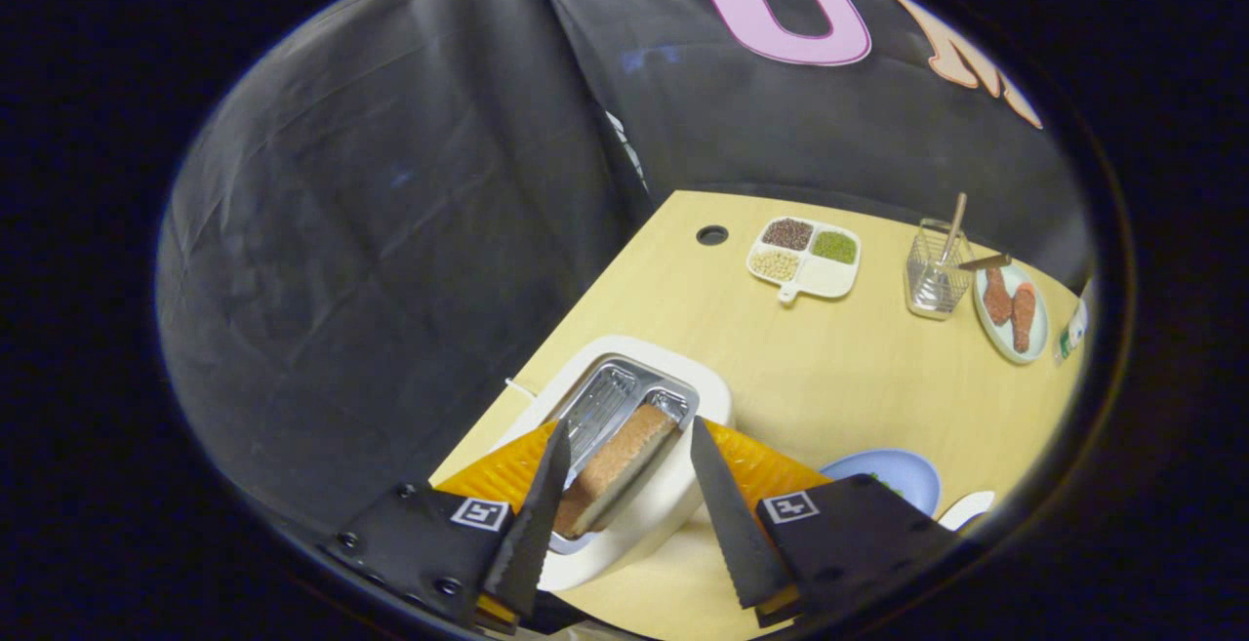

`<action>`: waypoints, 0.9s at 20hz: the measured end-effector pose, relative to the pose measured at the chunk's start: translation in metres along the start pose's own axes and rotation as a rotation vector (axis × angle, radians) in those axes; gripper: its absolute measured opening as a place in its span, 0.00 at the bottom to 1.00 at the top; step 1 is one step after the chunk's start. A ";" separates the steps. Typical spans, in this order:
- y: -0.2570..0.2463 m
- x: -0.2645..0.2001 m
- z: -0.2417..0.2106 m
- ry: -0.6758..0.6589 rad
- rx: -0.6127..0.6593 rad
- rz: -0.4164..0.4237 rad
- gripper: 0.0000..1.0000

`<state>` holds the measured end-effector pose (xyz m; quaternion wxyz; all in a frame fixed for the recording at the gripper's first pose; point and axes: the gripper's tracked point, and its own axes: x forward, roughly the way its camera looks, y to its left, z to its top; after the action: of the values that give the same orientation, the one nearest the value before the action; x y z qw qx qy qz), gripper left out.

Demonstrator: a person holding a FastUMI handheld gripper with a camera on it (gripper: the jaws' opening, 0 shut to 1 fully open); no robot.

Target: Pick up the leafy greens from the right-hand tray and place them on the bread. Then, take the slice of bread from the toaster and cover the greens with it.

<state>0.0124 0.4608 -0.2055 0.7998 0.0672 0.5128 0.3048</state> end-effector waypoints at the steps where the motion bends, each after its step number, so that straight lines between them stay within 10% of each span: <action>1: -0.001 0.000 -0.003 0.012 0.001 0.000 0.69; 8: -0.003 -0.005 0.001 -0.004 0.006 -0.013 0.49; 9: 0.002 -0.005 -0.004 0.021 0.018 0.012 0.16; 18: -0.006 -0.043 0.014 -0.048 0.029 0.061 0.06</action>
<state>0.0146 0.4354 -0.1680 0.8012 0.1016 0.4954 0.3200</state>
